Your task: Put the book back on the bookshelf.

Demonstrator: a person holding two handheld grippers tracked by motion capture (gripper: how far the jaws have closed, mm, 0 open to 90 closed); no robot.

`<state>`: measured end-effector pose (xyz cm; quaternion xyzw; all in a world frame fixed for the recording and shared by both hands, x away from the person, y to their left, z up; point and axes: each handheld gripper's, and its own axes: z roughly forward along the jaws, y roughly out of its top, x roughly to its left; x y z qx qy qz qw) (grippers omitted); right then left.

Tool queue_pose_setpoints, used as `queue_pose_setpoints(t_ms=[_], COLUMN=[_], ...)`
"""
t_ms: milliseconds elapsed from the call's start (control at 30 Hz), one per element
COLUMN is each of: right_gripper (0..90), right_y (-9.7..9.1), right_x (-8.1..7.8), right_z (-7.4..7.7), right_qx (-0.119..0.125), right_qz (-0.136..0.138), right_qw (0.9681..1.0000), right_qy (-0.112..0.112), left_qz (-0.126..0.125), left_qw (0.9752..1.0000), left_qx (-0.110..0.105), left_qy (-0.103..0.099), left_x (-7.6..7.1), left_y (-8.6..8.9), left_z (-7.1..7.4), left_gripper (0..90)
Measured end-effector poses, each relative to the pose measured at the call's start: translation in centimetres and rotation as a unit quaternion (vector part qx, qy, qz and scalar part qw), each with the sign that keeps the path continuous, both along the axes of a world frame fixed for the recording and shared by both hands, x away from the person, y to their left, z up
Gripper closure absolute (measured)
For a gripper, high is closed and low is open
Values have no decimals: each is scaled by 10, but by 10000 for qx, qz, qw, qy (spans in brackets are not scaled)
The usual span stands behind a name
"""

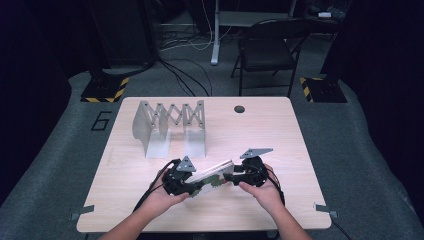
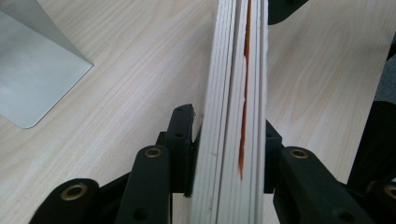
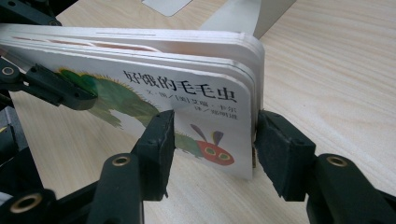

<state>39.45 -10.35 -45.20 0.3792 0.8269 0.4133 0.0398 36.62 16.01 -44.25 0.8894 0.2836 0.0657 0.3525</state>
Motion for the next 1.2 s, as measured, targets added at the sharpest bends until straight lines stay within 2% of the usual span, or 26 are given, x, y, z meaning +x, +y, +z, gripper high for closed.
queue_pose_setpoints(t_ms=[67,233,500,633,900,1100,1200], right_gripper=[479,480,483,486,484,485,485], right_y=[0,1,1,0,-1,-1,-2], right_x=[0,0,1,1,0,1,1], right_z=[0,0,-1,-3,-4,-6,-6], right_qx=[-10,-5,-8,12,28,18,14], right_qz=[9,7,12,-20,-21,1,-44], right_qw=[10000,10000,10000,10000,10000,10000,9999], right_qy=[-29,-20,-17,48,86,84,153], left_qz=[-105,-175,-209,-290,-310,-322,-331], left_qw=[9999,9998,9996,9991,9989,9989,9988], left_qx=[30,109,170,238,249,227,238], left_qy=[-14,-43,-69,-174,-254,-237,-253], left_x=[-1,-2,-4,-7,-9,-9,-10], left_y=[0,-2,-3,-5,-5,-5,-5], left_z=[0,1,1,2,1,1,1], left_gripper=[709,721,745,754,758,759,759])
